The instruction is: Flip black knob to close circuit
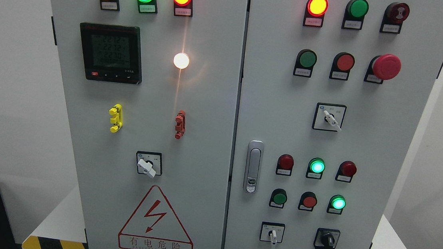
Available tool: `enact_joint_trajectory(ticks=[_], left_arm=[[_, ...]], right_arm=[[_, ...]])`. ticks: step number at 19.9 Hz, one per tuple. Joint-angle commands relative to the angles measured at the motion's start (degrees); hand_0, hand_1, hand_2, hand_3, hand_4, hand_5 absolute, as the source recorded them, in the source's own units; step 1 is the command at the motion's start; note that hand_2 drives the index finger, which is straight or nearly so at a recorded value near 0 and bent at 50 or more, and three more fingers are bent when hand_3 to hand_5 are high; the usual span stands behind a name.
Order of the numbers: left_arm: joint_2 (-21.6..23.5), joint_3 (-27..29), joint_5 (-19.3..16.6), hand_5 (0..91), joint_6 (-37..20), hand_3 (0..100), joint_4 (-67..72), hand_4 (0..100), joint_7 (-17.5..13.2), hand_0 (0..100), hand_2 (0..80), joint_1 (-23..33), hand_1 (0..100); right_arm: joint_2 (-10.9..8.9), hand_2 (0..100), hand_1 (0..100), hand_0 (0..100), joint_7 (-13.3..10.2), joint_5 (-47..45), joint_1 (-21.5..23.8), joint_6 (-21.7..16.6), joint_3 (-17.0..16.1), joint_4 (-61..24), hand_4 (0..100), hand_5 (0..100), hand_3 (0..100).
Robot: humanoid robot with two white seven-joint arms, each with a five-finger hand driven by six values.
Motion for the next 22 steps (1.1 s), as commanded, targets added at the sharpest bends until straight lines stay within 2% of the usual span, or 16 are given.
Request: enact_joint_trajectory(ticks=[1,3,5,10,22], left_arm=[[0.0,0.0,0.1,0.0,0.0,0,0.0,0,0.0,12,0.0,0.0,56],[0.0,0.0,0.0,0.0,0.0,0,0.0,0,0.0,12,0.0,0.0,56],[0.0,0.0,0.0,0.0,0.0,0,0.0,0,0.0,12,0.0,0.0,56],[0.0,0.0,0.0,0.0,0.0,0,0.0,0,0.0,12,0.0,0.0,56],[0.0,0.0,0.0,0.0,0.0,0,0.0,0,0.0,12,0.0,0.0,56]], right_arm=[[-0.16,53,23,0,0.5,5.8,-0.7,-0.4,-2.2,-21.3,61,43,69],[0.02,53,23,0,0.4,11.5,-0.7,-1.2,-3.7,-23.4,62,45,70],[1.60,53,23,0,0.5,15.5,-0.8,-3.4,-5.6,-25.2,64,46,71],[1.95,55,23,0,0.1,20.9,-2.1,-3.8,-6.3,-29.5,66,50,76],[2.83,80,16,0,-0.6,28.0,-4.8,-3.7,-6.6,-37.3,82,68,98]])
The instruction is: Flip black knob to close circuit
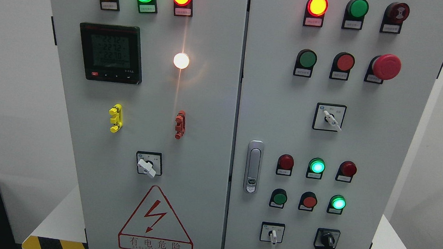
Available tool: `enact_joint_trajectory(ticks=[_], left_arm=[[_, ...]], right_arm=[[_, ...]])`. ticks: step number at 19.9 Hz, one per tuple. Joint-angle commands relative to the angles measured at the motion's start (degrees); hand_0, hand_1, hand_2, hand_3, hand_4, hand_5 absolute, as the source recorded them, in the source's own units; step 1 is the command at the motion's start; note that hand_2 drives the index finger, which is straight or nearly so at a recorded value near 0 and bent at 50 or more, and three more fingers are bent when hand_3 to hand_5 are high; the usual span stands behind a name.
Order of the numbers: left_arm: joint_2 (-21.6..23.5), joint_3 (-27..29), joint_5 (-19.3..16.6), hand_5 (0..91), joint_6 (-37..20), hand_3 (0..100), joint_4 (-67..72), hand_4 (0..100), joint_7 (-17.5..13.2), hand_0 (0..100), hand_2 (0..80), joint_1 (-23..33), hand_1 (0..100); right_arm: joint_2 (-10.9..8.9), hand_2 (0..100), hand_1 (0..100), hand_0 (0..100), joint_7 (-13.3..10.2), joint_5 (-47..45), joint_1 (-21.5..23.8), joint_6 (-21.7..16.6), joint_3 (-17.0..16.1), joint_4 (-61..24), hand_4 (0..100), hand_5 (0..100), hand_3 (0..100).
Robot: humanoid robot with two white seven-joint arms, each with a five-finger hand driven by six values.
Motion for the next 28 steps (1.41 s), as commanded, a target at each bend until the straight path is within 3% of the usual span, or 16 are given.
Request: enact_joint_trajectory(ticks=[1,3,5,7,11,16,21,24,28], left_arm=[[0.0,0.0,0.0,0.0,0.0,0,0.0,0,-0.1,12,0.0,0.0,56],[0.0,0.0,0.0,0.0,0.0,0,0.0,0,-0.1,12,0.0,0.0,56],[0.0,0.0,0.0,0.0,0.0,0,0.0,0,-0.2,12,0.0,0.0,56],[0.0,0.0,0.0,0.0,0.0,0,0.0,0,-0.2,12,0.0,0.0,56],[0.0,0.0,0.0,0.0,0.0,0,0.0,0,-0.2,12,0.0,0.0,56],[0.0,0.0,0.0,0.0,0.0,0,0.0,0,-0.2,12,0.0,0.0,56],[0.0,0.0,0.0,0.0,0.0,0,0.0,0,-0.2,12,0.0,0.0,56],[0.0,0.0,0.0,0.0,0.0,0,0.0,0,-0.1,12,0.0,0.0,56],[0.0,0.0,0.0,0.0,0.0,0,0.0,0,-0.2,12,0.0,0.0,56]], right_arm=[[1.40,83,16,0,-0.2,3.9,-1.0,0.2,-1.2,-10.0,83,71,100],[1.75,87,16,0,-0.4,5.7,-1.1,0.3,-1.2,-10.7,85,75,100],[2.10,92,15,1,-0.6,7.2,-1.9,0.8,-1.2,-11.6,92,88,100],[2.28,95,13,1,-0.6,8.2,-3.3,2.9,-1.1,-12.0,97,94,100],[2.37,98,10,2,-0.5,10.1,-5.4,5.6,-1.1,-12.0,100,100,100],[2.28,99,0,0,-0.3,10.4,-6.5,5.9,-1.1,-12.0,100,100,100],[2.28,99,0,0,0.1,10.6,-8.6,6.7,-0.9,-12.0,100,100,100],[2.28,99,0,0,2.2,13.5,-9.7,8.2,-1.1,-12.1,100,100,100],[2.10,100,0,0,2.8,13.8,-10.5,9.0,-1.3,-12.0,100,100,100]])
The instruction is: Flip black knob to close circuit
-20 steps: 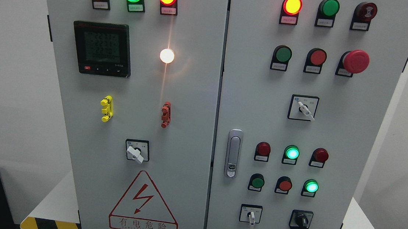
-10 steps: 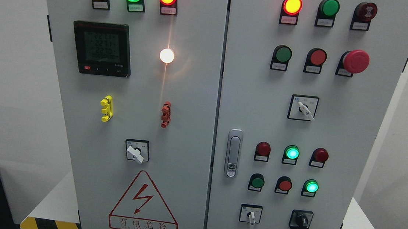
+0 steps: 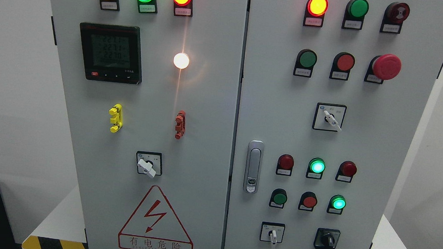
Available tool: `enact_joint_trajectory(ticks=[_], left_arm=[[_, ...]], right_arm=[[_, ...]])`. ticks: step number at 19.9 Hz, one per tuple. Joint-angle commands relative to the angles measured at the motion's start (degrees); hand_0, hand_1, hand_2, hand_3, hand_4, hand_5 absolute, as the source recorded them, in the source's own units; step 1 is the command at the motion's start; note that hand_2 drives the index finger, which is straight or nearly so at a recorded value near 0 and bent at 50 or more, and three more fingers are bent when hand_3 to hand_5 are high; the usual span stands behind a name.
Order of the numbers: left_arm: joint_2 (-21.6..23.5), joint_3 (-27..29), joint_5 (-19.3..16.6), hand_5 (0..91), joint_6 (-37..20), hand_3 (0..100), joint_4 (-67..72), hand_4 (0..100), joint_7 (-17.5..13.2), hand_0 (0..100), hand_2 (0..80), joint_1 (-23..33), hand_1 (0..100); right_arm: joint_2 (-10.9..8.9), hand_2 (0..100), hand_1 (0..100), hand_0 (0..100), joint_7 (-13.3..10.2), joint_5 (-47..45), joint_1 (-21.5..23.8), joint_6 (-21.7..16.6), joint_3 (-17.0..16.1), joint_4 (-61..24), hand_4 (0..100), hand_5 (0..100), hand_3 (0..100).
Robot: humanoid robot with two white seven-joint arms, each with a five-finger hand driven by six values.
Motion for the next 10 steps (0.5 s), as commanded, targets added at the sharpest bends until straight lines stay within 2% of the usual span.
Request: enact_joint_trajectory(ticks=[1,3,6,10], left_arm=[[0.0,0.0,0.0,0.0,0.0,0,0.0,0,0.1,12,0.0,0.0,56],[0.0,0.0,0.0,0.0,0.0,0,0.0,0,0.0,12,0.0,0.0,56],[0.0,0.0,0.0,0.0,0.0,0,0.0,0,0.1,12,0.0,0.0,56],[0.0,-0.1,0.0,0.0,0.0,0,0.0,0,0.0,12,0.0,0.0,56]], right_arm=[[-0.03,100,0,0,0.7,1.5,-2.4,0.9,-0.3,-1.0,100,100,100],[-0.21,100,0,0,0.8,1.6,-3.0,1.3,-0.4,-1.0,100,100,100],[-0.30,100,0,0,2.5,1.6,-4.0,1.6,-0.5,-1.0,100,100,100],[-0.56,100,0,0,2.8,2.0,-6.2,1.8,-1.2,-0.5,100,100,100]])
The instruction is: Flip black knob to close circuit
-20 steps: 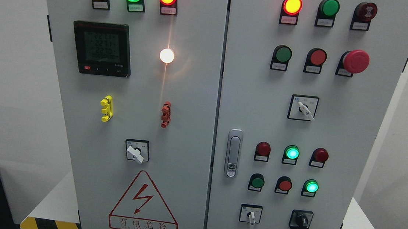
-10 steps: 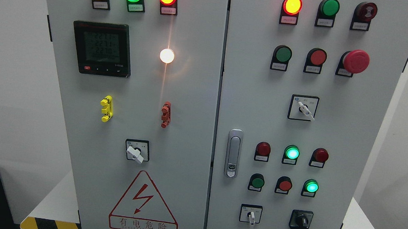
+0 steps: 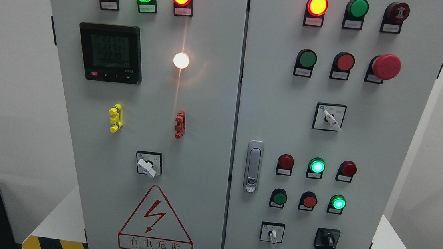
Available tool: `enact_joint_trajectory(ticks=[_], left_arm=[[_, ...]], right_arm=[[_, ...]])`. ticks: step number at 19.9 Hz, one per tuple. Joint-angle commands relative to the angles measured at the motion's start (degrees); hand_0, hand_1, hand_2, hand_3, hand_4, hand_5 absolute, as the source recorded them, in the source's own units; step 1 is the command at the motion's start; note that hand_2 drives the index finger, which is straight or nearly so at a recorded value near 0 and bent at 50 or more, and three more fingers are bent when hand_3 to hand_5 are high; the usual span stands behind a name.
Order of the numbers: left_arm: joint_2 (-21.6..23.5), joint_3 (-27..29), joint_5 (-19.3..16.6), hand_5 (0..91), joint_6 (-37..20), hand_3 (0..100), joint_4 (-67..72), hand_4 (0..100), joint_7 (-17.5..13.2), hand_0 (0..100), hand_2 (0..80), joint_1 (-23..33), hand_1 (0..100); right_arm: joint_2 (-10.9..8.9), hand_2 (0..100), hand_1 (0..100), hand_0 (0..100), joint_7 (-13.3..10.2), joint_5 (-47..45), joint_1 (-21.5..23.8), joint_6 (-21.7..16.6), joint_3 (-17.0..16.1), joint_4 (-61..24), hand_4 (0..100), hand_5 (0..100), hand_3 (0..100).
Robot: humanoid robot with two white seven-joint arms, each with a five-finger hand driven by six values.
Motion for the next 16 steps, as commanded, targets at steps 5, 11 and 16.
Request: enact_joint_trajectory(ticks=[5,11,16], left_arm=[[0.0,-0.1,0.0,0.0,0.0,0,0.0,0,0.1,12,0.0,0.0,56],[0.0,0.0,0.0,0.0,0.0,0,0.0,0,0.2,12,0.0,0.0,56],[0.0,-0.1,0.0,0.0,0.0,0,0.0,0,0.2,12,0.0,0.0,56]], right_arm=[[-1.29,100,0,0,2.1,0.9,-3.3,0.1,-2.1,0.4,100,100,100],[-2.16,100,0,0,3.2,1.7,-5.0,0.2,-2.8,1.1,100,100,100],[-2.34,100,0,0,3.4,1.8,-6.5,0.3,-3.5,2.4,100,100,100]])
